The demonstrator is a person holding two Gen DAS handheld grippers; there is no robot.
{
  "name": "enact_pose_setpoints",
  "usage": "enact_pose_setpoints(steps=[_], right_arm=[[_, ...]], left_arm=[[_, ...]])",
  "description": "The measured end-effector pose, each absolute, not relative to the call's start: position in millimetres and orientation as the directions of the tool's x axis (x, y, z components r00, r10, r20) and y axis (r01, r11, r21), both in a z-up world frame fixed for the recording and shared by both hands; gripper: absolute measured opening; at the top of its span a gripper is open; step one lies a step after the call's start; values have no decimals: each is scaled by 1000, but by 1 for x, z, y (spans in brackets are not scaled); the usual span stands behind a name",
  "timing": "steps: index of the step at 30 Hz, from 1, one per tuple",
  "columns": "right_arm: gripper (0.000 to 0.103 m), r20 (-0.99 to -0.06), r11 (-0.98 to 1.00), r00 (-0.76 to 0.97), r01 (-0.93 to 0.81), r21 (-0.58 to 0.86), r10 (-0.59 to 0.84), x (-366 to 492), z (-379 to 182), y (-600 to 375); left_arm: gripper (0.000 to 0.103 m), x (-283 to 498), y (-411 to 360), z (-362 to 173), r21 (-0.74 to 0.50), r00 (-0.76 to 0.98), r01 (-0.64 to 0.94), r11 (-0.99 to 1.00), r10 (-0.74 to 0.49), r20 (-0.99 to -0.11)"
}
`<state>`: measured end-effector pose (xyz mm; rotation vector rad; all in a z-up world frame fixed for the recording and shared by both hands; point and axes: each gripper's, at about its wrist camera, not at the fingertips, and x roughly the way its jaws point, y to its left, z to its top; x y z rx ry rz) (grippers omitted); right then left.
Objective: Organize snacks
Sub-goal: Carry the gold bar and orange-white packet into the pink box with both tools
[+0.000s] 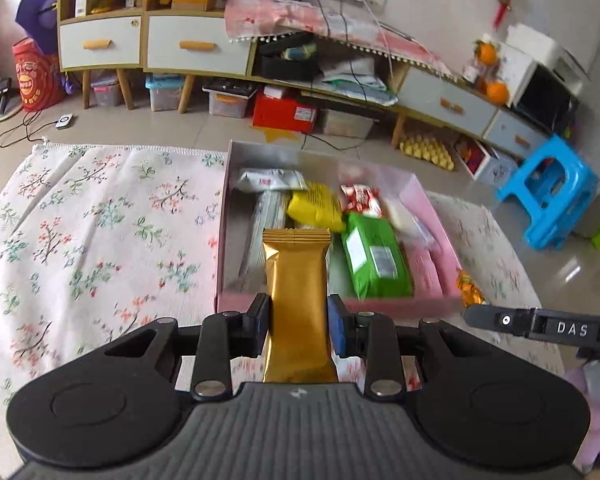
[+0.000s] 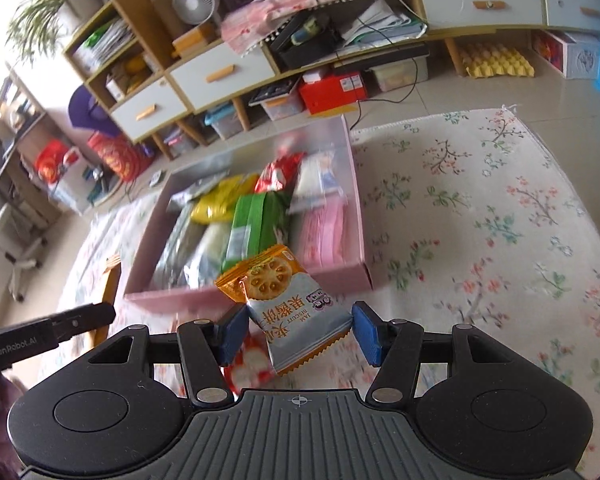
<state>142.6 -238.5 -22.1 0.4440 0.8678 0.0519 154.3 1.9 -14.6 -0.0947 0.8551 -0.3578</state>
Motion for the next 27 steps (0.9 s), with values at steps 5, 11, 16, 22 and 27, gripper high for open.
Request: enact_pose_setpoints(steps=[5,11,16,22,27], right_arm=[[57,-696,873,681,173,456,228,161,-28,-241],[57,-678,867,699,171,469,229,172,-37,-239],[57,-668,868,711,169,466,220,176,-39,-241],[58,-643,858,735,174,483,213,178,-42,-244],[59,-641,856,740,182,484,206,179,-43,-246]], left_arm=[[28,174,-5,-18,-237,645,253,938,-346,-681],[28,183,-6,-27,-261,671,241,935,-355,-651],[28,188,-4,-32,-254,687,229,940,-341,-642],[28,191,-2,-36,-261,692,196,945,-322,-646],[29,192,-1,-36,-256,694,194,947,-317,-647]])
